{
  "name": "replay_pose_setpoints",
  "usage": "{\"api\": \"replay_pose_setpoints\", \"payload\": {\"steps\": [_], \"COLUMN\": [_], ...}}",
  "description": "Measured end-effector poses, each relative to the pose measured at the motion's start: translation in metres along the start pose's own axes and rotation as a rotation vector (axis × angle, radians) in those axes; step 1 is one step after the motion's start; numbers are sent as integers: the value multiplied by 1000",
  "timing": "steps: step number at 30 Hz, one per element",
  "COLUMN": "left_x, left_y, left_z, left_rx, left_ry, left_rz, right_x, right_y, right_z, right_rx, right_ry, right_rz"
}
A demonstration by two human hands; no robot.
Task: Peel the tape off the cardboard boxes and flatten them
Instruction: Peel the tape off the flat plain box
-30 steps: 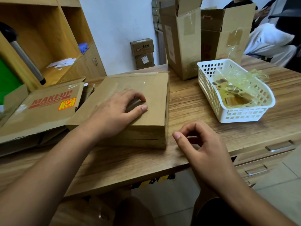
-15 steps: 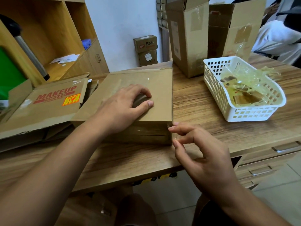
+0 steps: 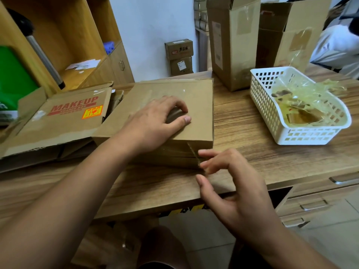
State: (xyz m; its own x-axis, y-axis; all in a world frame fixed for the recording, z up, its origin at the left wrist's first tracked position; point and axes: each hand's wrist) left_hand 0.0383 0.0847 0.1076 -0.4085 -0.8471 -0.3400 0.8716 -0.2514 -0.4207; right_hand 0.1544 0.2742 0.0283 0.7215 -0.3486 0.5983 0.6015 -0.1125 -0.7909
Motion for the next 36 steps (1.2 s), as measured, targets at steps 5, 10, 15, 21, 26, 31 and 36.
{"api": "replay_pose_setpoints", "payload": {"steps": [5,10,15,21,26,31,36], "left_x": [-2,-9,-20,-32,-31,-19,3], "left_y": [0,-3,-7,-13,-20,-26,-21], "left_z": [0,-5,-12,-21,-21,6,36], "left_rx": [-6,-40,-78,-153,-123,180,445], "left_ry": [0,-28,-61,-98,34,206,129], "left_rz": [7,35,99,169,260,230,93], "right_x": [-7,-11,-5,17,1,1,-3], "right_y": [-6,-20,-15,12,-5,-18,-27], "right_z": [-7,-7,-7,-19,-7,-5,-5], "right_rx": [-126,-133,-65,212,79,128,141], "right_ry": [-126,-142,-3,-45,-44,90,210], "right_rz": [-184,-203,-81,73,-158,-225,-235]}}
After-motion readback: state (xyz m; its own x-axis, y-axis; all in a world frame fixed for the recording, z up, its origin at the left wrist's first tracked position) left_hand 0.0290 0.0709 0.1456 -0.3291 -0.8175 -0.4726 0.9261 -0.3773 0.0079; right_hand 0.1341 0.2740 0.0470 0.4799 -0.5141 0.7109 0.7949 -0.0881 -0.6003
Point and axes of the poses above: each hand's wrist, its own y-axis away from the middle knuckle, its own z-axis out of the back of the hand, x = y × z, and after that the axes turned 13 degrees about -x, right-handed
